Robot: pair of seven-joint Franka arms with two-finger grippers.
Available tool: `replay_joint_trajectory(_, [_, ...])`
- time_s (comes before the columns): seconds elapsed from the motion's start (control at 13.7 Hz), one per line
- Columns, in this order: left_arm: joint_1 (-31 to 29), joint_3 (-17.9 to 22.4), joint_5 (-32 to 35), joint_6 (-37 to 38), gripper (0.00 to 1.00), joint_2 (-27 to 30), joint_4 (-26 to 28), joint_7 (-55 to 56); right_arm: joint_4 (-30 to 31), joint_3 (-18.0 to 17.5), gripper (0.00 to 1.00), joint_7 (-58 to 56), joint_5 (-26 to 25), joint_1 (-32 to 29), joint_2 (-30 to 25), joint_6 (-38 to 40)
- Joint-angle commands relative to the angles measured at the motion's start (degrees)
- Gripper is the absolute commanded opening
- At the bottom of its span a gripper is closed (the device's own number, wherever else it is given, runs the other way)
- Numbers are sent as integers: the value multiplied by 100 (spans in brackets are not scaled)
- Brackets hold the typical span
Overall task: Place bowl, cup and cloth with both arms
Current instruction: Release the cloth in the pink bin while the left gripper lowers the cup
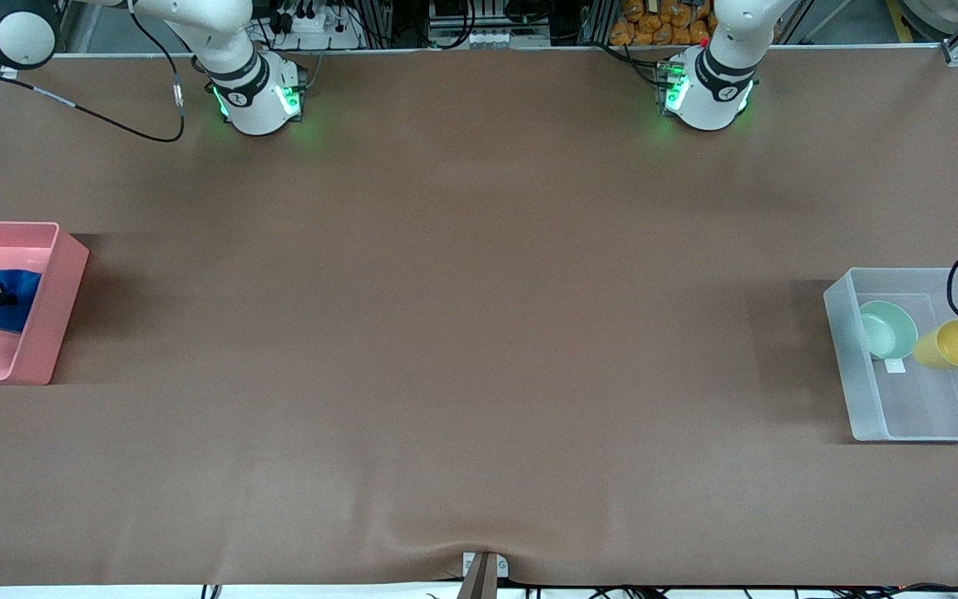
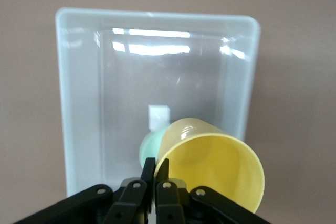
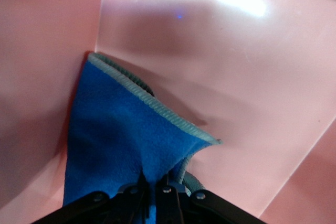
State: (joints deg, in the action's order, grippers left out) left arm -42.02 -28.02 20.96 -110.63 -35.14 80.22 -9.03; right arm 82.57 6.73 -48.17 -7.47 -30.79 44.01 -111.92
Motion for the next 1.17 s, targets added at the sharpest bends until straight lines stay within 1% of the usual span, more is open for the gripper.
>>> replay_joint_trajectory(0.0, [53, 183, 110, -616, 0, -536, -261, -283, -65, -101, 0, -149, 115, -120, 108, -119])
replay_joint_trajectory(0.22, [36, 192, 101, -1003, 0, -827, -235, -292, -65, -102, 0, -166, 254, -111, 134, -172])
replay_joint_trajectory(0.44, [36, 192, 93, -1320, 0, -1038, -235, -292, -65, -102, 0, -219, 264, -102, 126, -164])
replay_joint_trajectory(0.51, [10, 192, 84, -1434, 0, -1134, -235, -292, -65, -102, 3, -219, 264, -85, 99, -129])
replay_joint_trajectory(0.58, [-17, 200, 84, -1548, 0, -1196, -226, -301, -74, -102, 62, -323, 264, -76, 64, -111])
replay_joint_trajectory(0.66, [-34, 200, 84, -1628, 0, -1266, -208, -301, -83, -110, 100, -472, 273, -102, 46, -102])
replay_joint_trajectory(0.73, [-69, 200, 93, -1655, 0, -1285, -199, -310, -109, -119, 100, -674, 273, -94, -6, -15])
replay_joint_trajectory(0.88, [-52, 200, 119, -1655, 1, -1293, -199, -327, -188, -119, 100, -834, 264, -50, -312, 380])
replay_joint_trajectory(1.02, [-17, 235, 137, -1655, 41, -1346, -217, -572, -259, -128, 100, -843, 255, 3, -716, 635])
replay_joint_trajectory(1.09, [-8, 262, 128, -1655, 79, -1338, -226, -626, -259, -137, 100, -826, 264, 64, -927, 784])
